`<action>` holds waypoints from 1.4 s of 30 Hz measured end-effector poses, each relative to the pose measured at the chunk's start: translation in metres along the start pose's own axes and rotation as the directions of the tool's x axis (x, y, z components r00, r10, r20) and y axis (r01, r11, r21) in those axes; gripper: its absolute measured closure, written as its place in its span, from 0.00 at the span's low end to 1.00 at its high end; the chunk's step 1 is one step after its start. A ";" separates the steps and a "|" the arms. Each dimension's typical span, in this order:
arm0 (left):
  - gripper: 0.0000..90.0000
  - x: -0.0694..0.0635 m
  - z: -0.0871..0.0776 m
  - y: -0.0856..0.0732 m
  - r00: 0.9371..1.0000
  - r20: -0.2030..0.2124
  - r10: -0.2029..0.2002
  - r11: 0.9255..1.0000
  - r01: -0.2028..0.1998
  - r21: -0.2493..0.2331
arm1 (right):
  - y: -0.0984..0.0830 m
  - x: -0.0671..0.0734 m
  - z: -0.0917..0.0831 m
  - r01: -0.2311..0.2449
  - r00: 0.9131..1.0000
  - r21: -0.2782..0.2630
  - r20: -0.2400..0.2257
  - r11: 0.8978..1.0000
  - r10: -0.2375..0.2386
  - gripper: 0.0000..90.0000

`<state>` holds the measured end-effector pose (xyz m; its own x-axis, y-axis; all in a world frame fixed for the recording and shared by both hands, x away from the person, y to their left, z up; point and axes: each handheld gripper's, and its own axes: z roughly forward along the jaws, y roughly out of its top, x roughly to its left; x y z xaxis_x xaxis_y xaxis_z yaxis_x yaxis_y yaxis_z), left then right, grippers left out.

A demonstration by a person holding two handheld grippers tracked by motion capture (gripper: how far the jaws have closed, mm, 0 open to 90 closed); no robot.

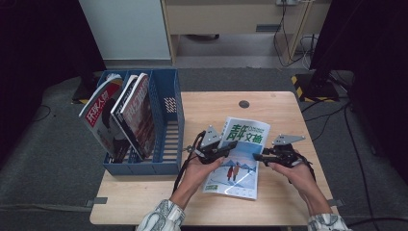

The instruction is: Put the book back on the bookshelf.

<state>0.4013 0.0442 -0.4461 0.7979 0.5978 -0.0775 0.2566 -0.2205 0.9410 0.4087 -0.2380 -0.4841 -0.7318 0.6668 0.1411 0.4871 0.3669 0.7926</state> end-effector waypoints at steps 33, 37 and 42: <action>0.82 0.012 -0.008 0.025 0.999 -0.041 0.010 0.995 -0.014 -0.098 | 0.058 0.014 -0.033 0.187 0.961 -0.030 0.212 0.982 -0.176 0.77; 0.81 0.015 -0.015 0.018 0.999 -0.047 0.002 0.994 -0.007 -0.107 | 0.058 0.019 -0.033 0.202 0.960 -0.050 0.206 0.978 -0.188 0.78; 0.81 0.017 -0.026 0.011 0.999 -0.045 -0.001 0.994 -0.003 -0.109 | 0.061 0.028 -0.034 0.216 0.961 -0.072 0.190 0.974 -0.199 0.79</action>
<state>0.4032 0.0721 -0.4285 0.7724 0.6319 -0.0641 0.1930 -0.1374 0.9715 0.4015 -0.2192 -0.4119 -0.7098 0.6913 -0.1349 0.2818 0.4543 0.8451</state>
